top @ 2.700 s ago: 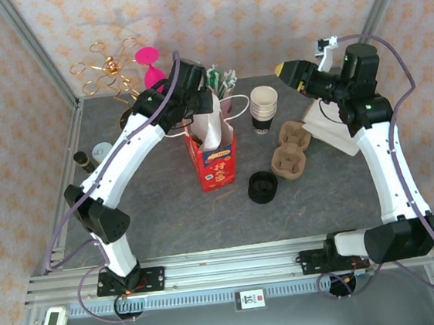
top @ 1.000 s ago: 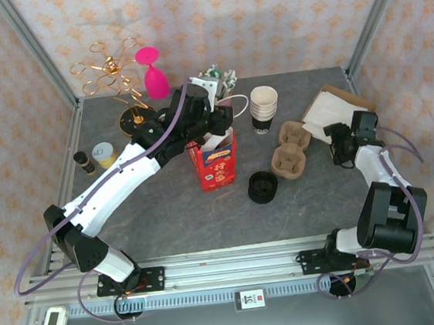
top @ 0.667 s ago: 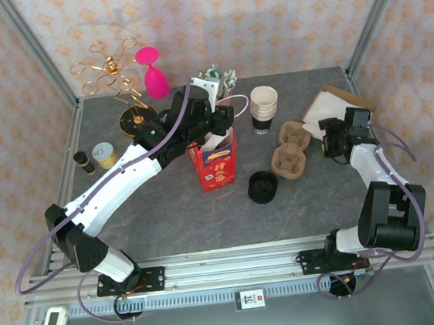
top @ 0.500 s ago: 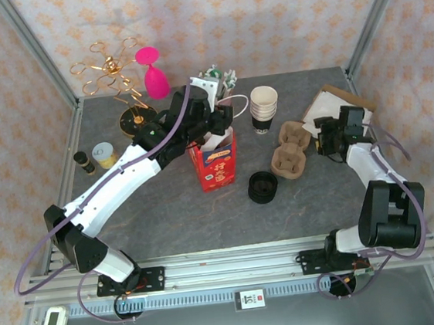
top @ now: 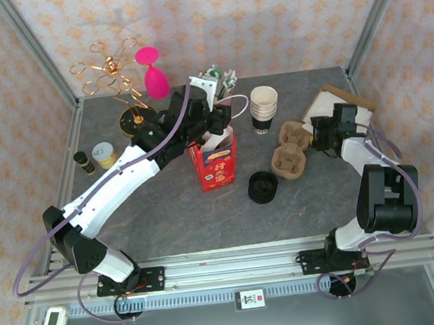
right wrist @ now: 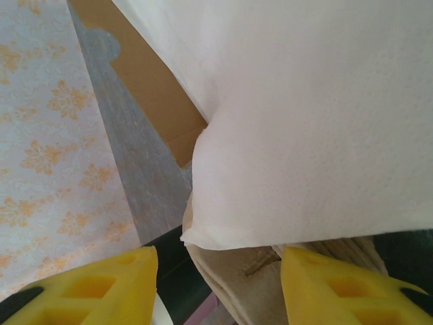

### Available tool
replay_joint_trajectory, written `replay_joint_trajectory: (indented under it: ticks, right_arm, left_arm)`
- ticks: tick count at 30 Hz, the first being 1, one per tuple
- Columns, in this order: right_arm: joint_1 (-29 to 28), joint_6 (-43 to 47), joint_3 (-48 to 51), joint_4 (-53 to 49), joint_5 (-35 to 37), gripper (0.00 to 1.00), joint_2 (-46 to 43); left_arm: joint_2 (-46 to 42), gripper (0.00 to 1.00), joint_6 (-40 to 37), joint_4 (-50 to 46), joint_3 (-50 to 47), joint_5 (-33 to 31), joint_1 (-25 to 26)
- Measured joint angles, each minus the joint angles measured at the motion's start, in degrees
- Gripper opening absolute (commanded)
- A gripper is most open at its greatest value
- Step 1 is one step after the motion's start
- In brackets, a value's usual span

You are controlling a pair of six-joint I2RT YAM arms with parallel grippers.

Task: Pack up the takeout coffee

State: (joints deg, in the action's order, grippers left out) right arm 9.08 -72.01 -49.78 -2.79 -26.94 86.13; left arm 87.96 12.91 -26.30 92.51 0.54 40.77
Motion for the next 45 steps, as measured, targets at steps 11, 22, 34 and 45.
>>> replay_joint_trajectory:
  ticks: [11, 22, 34, 45]
  right_arm:
    - [0.7, -2.1, 0.0, 1.6, 0.7, 0.36, 2.5]
    - [2.4, -2.2, -0.1, 2.3, 2.1, 0.09, 2.5]
    - [3.0, 0.3, -3.8, 1.7, 2.3, 0.0, 2.5]
    - [5.8, 7.7, -10.0, -2.4, 1.1, 0.0, -0.3]
  left_arm:
    - [-0.1, 0.41, -0.6, 0.0, 0.0, -0.9, 0.0]
    - [-0.1, 0.42, -0.9, 0.0, 0.0, -1.0, 0.0]
    - [-0.1, 0.43, -1.0, 0.0, 0.1, -1.0, 0.0]
    - [-0.3, 0.46, -3.7, -0.2, 0.7, -1.1, 0.0]
